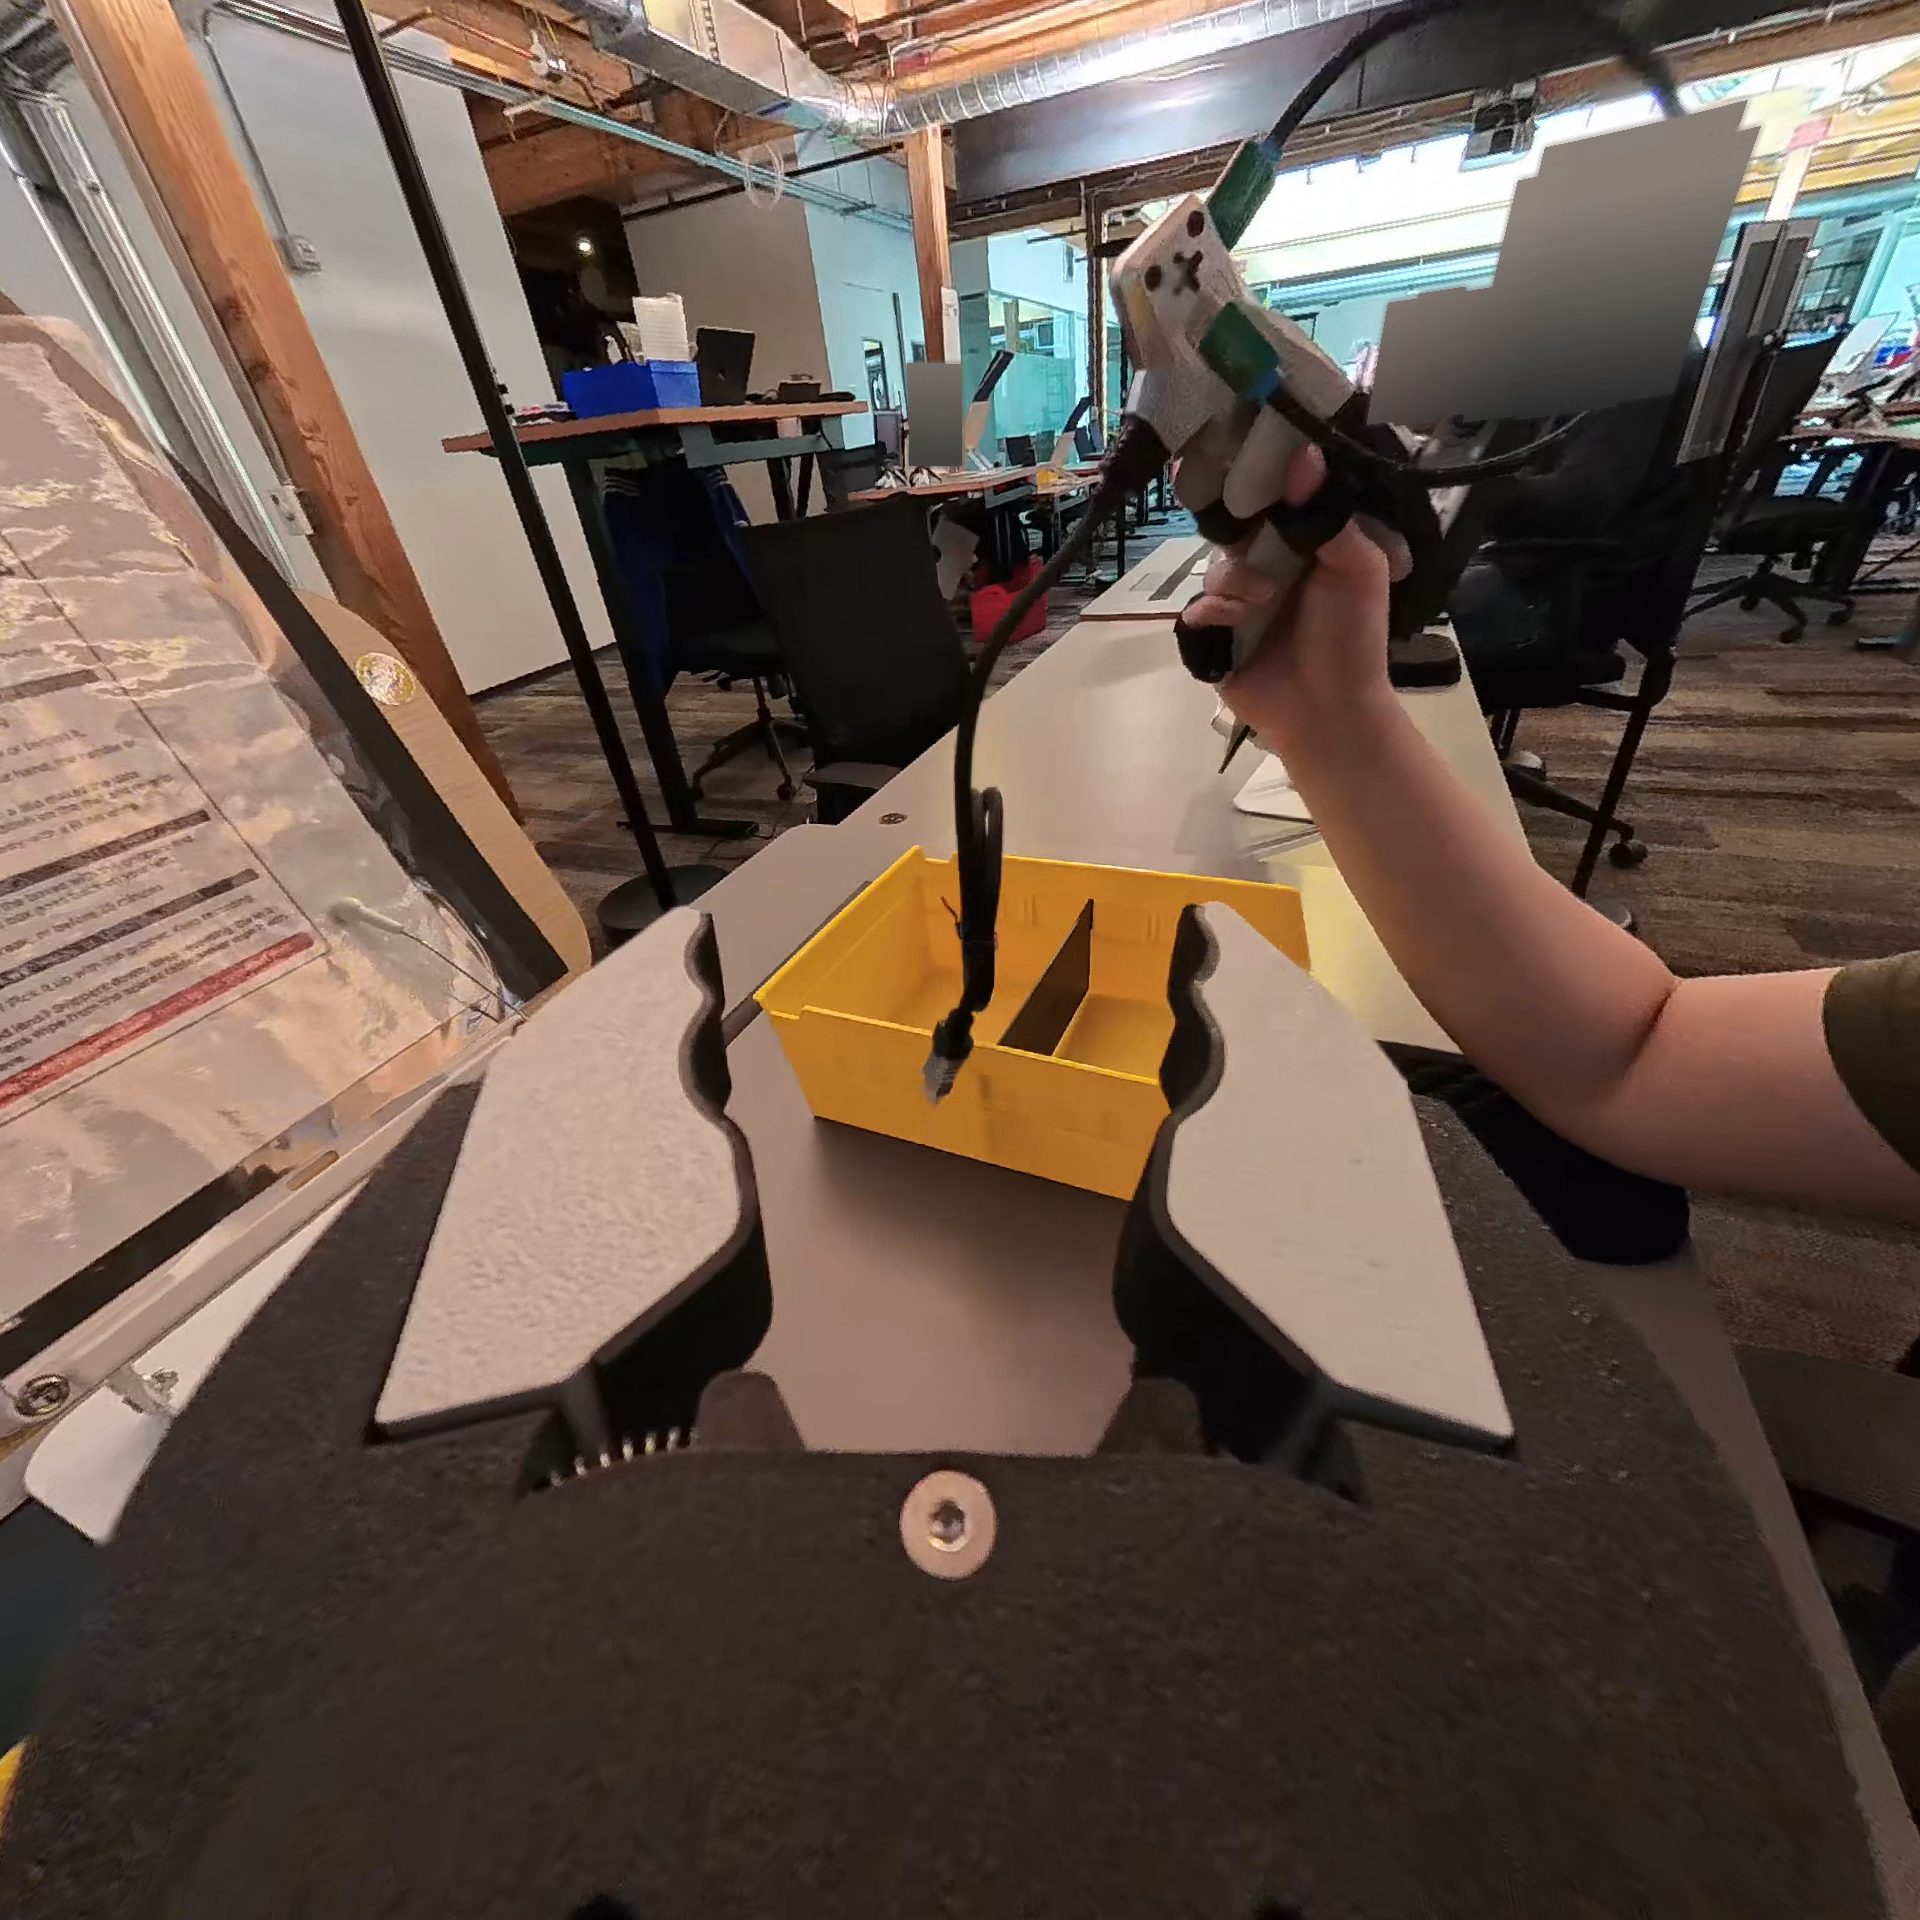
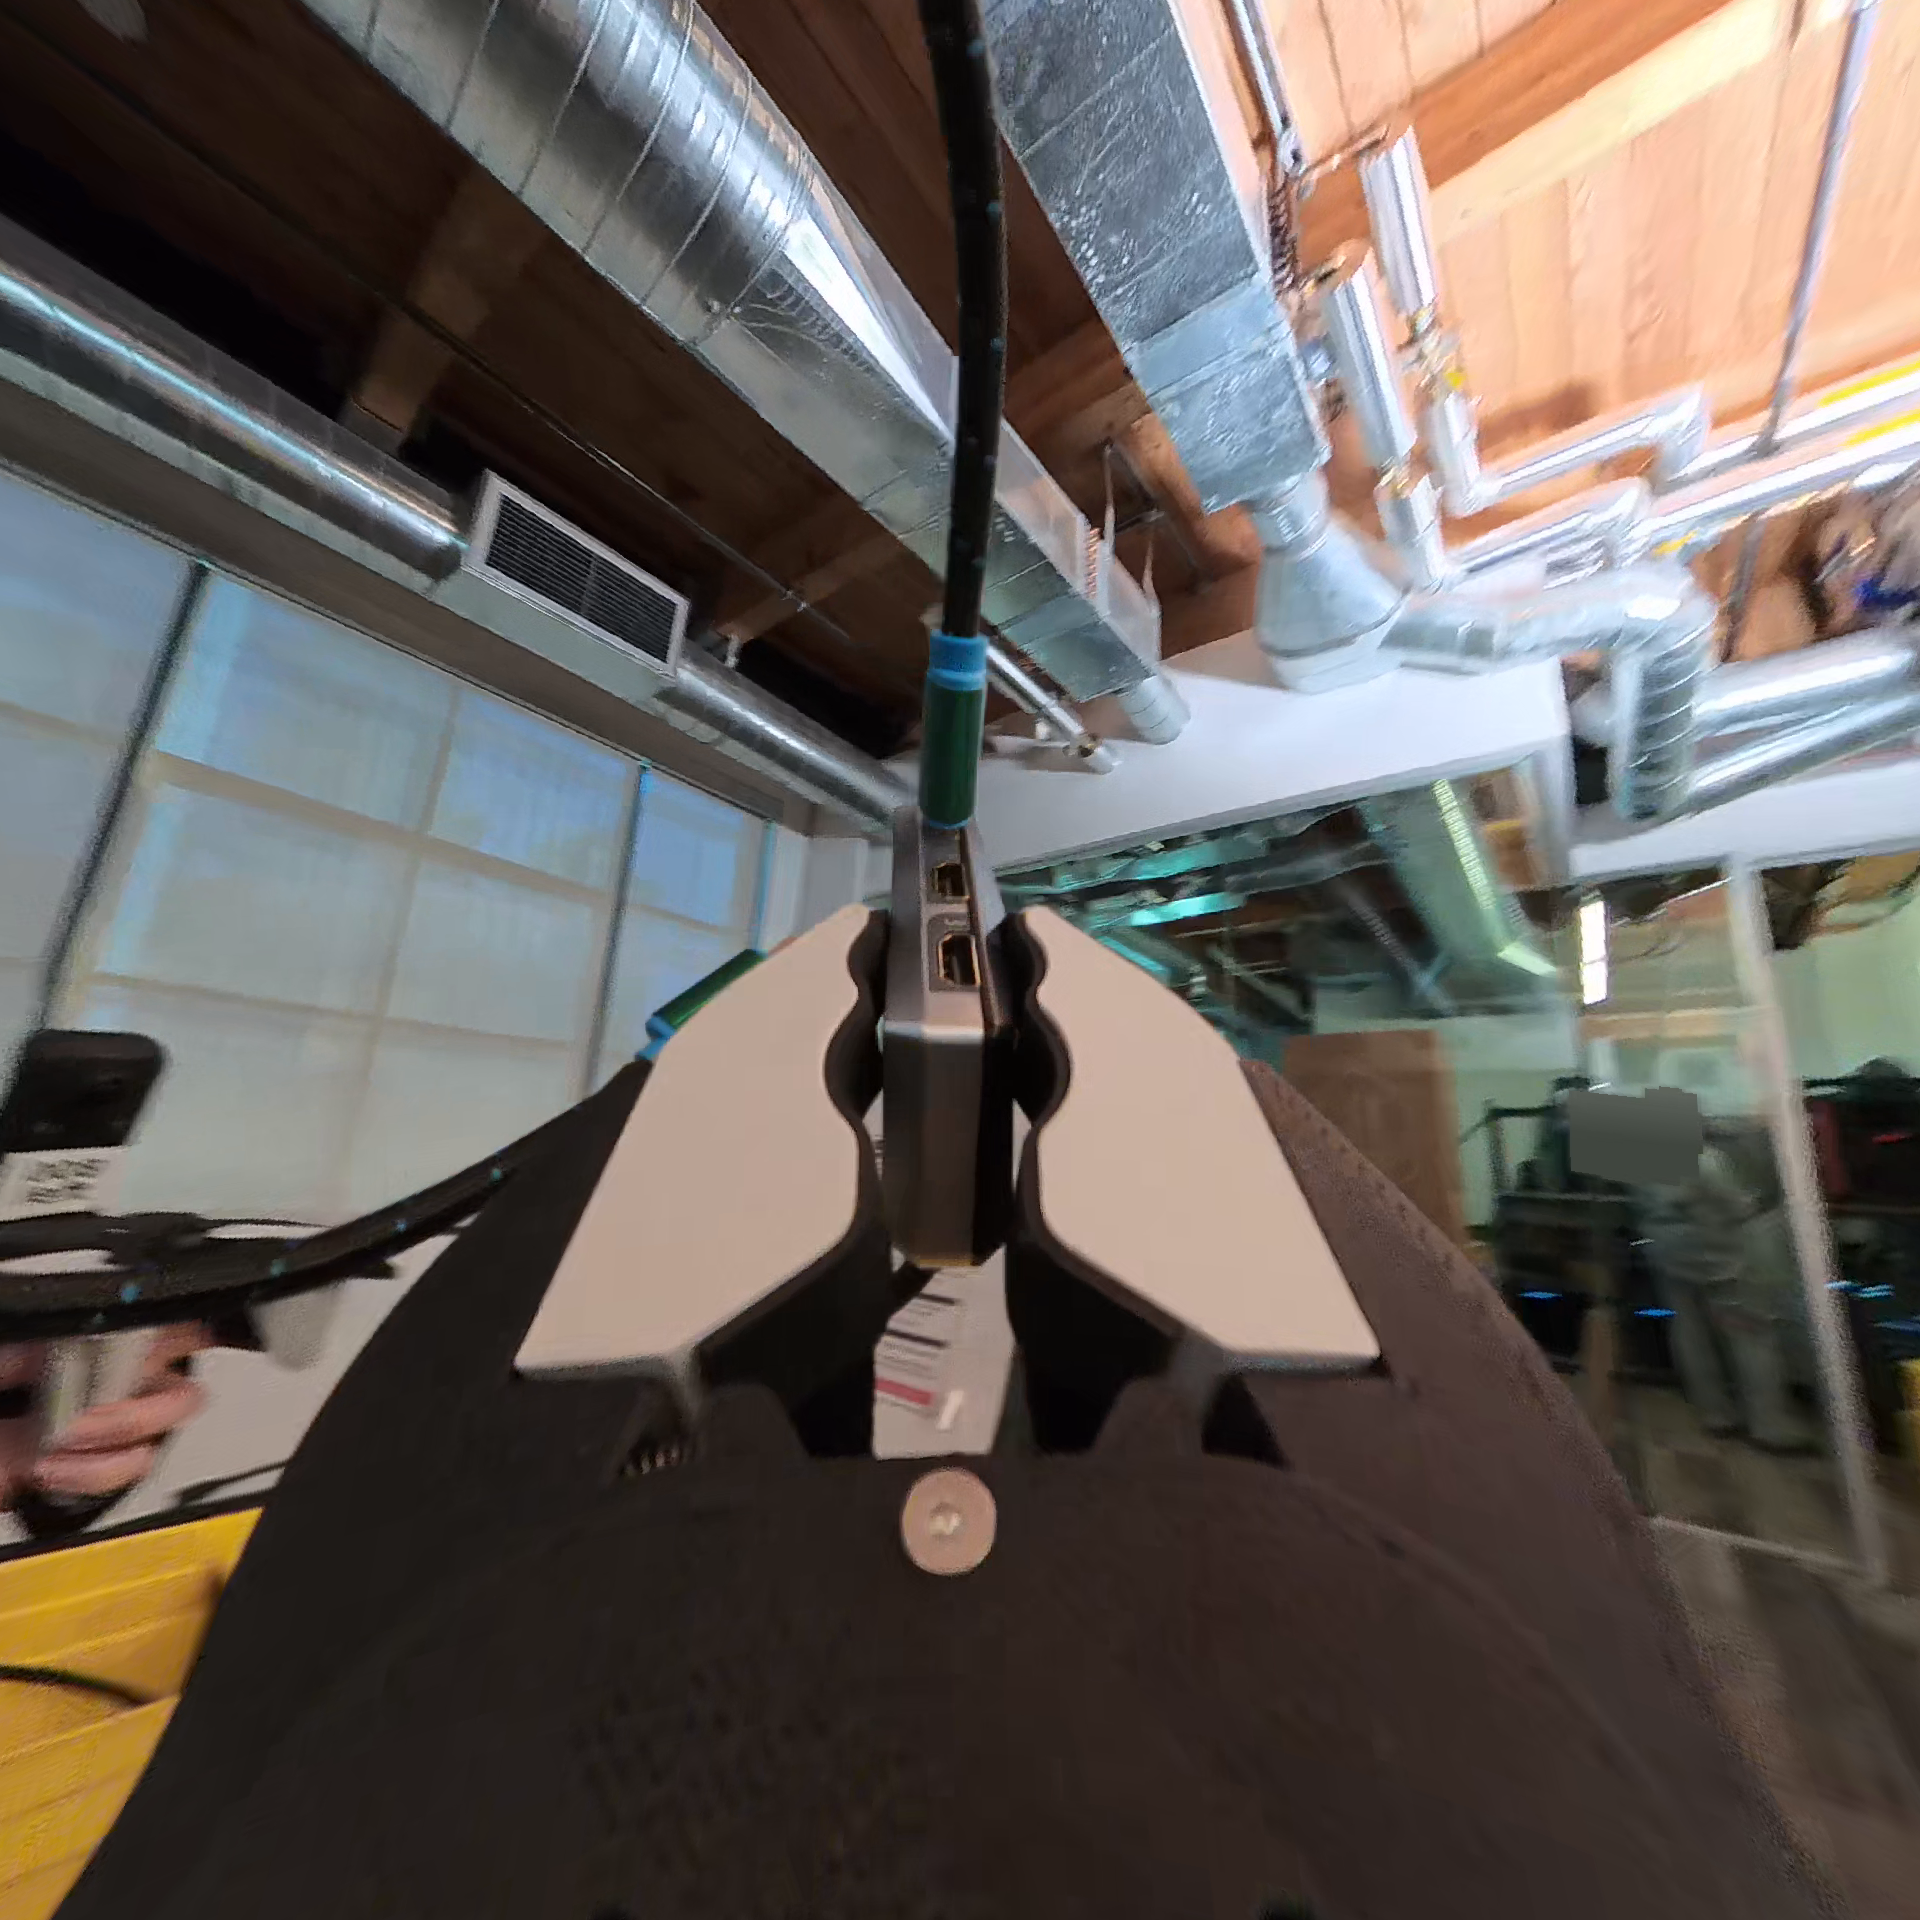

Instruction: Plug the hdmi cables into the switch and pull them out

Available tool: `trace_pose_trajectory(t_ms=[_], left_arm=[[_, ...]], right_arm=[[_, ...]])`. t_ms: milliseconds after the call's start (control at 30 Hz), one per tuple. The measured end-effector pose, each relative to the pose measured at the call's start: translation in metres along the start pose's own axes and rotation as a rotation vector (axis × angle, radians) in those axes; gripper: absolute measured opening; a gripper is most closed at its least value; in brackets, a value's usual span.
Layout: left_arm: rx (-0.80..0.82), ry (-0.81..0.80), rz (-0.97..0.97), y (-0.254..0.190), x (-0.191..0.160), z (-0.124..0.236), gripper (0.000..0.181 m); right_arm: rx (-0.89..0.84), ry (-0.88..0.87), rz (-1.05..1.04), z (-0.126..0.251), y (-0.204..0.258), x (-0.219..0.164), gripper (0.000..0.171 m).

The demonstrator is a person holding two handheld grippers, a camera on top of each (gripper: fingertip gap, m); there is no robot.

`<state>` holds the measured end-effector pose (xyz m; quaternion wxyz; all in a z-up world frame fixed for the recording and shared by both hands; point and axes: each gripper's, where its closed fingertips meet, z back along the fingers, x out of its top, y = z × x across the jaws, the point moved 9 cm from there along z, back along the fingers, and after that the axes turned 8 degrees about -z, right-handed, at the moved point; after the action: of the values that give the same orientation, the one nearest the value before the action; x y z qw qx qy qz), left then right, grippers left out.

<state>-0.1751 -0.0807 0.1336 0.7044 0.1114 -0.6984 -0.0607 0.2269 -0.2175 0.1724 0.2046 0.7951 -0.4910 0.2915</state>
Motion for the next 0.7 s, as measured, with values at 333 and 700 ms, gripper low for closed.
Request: trace_pose_trajectory(t_ms=[333, 700], left_arm=[[-0.002, 0.035, -0.027, -0.005, 0.001, -0.002, 0.082], [0.003, 0.073, -0.047, -0.007, -0.001, -0.007, 0.08]], right_arm=[[-0.31, 0.061, 0.06, 0.013, -0.044, -0.041, 0.022], [-0.213, -0.26, 0.038, 0.025, -0.016, 0.002, 0.021]])
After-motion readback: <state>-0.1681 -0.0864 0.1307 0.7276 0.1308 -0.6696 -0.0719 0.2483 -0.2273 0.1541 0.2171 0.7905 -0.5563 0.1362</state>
